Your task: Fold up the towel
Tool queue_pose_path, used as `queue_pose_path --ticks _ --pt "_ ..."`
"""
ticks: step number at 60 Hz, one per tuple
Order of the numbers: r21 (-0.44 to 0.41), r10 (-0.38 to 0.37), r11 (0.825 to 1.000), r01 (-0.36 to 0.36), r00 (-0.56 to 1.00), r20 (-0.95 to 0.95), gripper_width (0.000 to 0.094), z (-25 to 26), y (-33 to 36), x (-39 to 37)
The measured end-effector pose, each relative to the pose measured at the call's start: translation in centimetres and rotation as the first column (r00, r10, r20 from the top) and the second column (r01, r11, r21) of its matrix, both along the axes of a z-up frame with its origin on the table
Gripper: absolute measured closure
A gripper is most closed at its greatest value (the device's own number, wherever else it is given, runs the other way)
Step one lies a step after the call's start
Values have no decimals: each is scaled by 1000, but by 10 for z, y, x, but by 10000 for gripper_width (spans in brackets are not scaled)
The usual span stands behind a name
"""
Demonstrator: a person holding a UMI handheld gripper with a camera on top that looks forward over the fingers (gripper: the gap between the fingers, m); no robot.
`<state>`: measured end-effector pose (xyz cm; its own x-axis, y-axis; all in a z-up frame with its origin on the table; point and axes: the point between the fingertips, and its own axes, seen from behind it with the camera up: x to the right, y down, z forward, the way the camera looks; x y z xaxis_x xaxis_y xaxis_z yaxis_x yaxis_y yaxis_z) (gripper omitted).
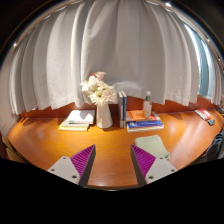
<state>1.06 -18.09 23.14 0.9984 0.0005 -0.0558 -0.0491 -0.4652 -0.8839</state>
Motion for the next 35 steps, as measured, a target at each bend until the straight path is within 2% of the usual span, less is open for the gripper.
queue_pose_path --ticks 17,35 --pt "-9 22 1000 -21 996 88 245 5 -47 -16" --pt "11 22 1000 -23 996 87 245 13 -57 -26"
